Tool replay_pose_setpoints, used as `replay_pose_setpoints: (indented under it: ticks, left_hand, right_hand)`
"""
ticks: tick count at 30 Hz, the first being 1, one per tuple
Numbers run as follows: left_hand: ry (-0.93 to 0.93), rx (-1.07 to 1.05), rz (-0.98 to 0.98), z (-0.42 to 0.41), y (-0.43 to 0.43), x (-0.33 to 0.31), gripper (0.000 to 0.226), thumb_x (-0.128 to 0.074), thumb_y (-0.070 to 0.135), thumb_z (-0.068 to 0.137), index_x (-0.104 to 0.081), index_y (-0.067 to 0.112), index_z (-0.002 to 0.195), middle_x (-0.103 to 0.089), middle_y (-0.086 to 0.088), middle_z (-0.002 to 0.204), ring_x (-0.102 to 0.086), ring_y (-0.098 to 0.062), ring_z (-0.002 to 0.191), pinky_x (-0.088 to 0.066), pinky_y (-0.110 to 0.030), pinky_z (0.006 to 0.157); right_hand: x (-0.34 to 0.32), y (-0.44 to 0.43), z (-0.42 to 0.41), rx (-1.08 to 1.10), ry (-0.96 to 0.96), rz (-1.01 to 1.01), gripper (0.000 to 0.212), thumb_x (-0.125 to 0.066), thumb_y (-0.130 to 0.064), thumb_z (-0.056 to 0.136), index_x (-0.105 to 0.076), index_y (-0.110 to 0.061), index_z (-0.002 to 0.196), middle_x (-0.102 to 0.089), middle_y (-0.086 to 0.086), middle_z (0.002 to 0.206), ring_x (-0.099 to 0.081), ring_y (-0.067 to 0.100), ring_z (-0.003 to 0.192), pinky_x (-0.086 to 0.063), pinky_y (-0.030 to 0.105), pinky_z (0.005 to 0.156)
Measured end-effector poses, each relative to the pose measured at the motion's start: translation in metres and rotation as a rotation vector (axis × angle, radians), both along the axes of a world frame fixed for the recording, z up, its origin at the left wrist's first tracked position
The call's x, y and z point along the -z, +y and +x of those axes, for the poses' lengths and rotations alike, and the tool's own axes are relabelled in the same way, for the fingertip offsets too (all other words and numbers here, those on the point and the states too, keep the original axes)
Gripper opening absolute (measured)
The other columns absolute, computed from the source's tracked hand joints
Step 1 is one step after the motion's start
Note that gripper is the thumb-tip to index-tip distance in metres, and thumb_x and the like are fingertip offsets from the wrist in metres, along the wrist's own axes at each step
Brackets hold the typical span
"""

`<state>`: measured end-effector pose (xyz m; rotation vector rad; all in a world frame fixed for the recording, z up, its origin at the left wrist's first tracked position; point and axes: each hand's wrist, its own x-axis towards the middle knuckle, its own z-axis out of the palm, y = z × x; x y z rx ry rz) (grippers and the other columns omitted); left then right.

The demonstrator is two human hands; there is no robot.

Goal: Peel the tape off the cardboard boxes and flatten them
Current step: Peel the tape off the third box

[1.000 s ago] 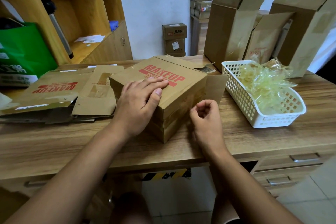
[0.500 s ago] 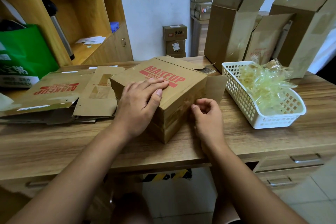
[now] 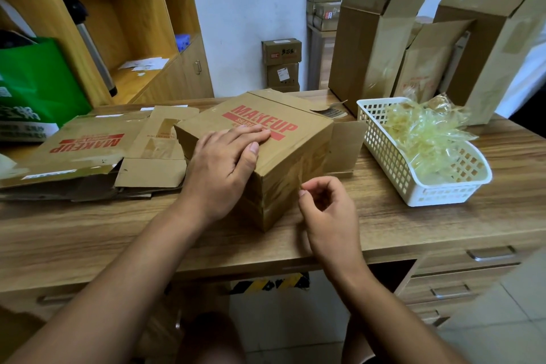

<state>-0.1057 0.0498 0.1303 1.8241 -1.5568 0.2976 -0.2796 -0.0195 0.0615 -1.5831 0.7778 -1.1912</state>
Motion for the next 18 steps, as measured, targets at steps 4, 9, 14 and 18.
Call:
replay_pose_setpoints:
  ticks: [4,9,14,18]
  left_hand:
    - [-0.001,0.000,0.008,0.001,0.000,0.000,0.053,-0.023,0.049,0.100,-0.060,0.036,0.135,-0.055,0.018,0.140,-0.042,-0.007,0.136,-0.023,-0.037,0.112]
    - [0.000,-0.004,0.004,0.000,0.000,-0.001,0.053,-0.023,0.049,0.100,-0.060,0.035,0.135,-0.055,0.018,0.140,-0.042,-0.006,0.135,-0.024,-0.038,0.112]
    - [-0.015,-0.009,0.005,-0.001,0.000,-0.001,0.053,-0.023,0.047,0.100,-0.061,0.034,0.135,-0.056,0.016,0.140,-0.043,-0.008,0.135,-0.023,-0.030,0.109]
    - [-0.020,-0.015,0.007,-0.001,0.000,-0.002,0.054,-0.021,0.047,0.100,-0.061,0.033,0.134,-0.057,0.014,0.140,-0.044,-0.010,0.134,-0.025,-0.033,0.108]
  right_hand:
    - [-0.002,-0.005,0.001,0.036,-0.048,0.028,0.017,-0.067,-0.010,0.093,-0.060,-0.024,0.089,-0.065,-0.001,0.101,-0.064,0.000,0.087,-0.047,0.010,0.074]
    - [-0.007,-0.010,0.003,0.008,-0.099,0.023,0.014,-0.073,-0.012,0.092,-0.062,-0.021,0.089,-0.071,-0.005,0.102,-0.069,0.003,0.095,-0.054,0.017,0.080]
    - [-0.015,-0.003,-0.004,0.049,-0.085,-0.008,0.018,-0.074,-0.010,0.091,-0.062,-0.023,0.085,-0.073,-0.002,0.089,-0.069,0.013,0.086,-0.055,0.029,0.078]
    - [-0.011,0.034,-0.008,-0.089,-0.105,-0.028,0.025,-0.074,-0.007,0.090,-0.061,-0.028,0.088,-0.073,-0.004,0.090,-0.070,0.011,0.086,-0.053,0.017,0.075]
